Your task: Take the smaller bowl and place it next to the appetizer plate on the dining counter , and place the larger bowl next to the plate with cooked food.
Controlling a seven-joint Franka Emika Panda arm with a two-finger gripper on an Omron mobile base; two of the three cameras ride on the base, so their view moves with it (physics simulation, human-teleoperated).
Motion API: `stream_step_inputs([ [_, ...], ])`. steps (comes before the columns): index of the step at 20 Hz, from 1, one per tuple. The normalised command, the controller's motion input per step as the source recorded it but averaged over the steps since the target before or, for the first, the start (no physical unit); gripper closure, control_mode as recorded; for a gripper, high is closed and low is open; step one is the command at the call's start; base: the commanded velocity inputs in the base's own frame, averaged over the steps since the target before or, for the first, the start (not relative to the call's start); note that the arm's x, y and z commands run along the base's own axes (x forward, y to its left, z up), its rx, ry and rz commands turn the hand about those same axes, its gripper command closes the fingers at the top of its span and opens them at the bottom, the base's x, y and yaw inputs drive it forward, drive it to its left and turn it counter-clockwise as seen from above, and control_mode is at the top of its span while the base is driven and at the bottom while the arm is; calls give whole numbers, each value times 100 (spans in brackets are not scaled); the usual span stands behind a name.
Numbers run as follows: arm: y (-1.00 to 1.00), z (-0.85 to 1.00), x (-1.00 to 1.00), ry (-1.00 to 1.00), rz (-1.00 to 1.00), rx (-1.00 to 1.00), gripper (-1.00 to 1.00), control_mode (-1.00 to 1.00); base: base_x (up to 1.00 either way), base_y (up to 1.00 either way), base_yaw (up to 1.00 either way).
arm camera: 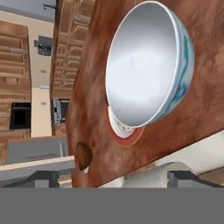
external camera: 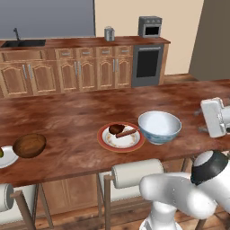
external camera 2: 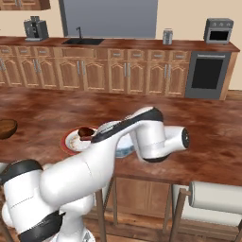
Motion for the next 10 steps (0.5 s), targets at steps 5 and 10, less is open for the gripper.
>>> stream_step_inputs([
  [5, 65, 93, -72, -3, 0, 0, -100, -100, 0, 0, 0],
  [10, 89, 61, -83, -1, 1, 0, -100, -100, 0, 0, 0],
])
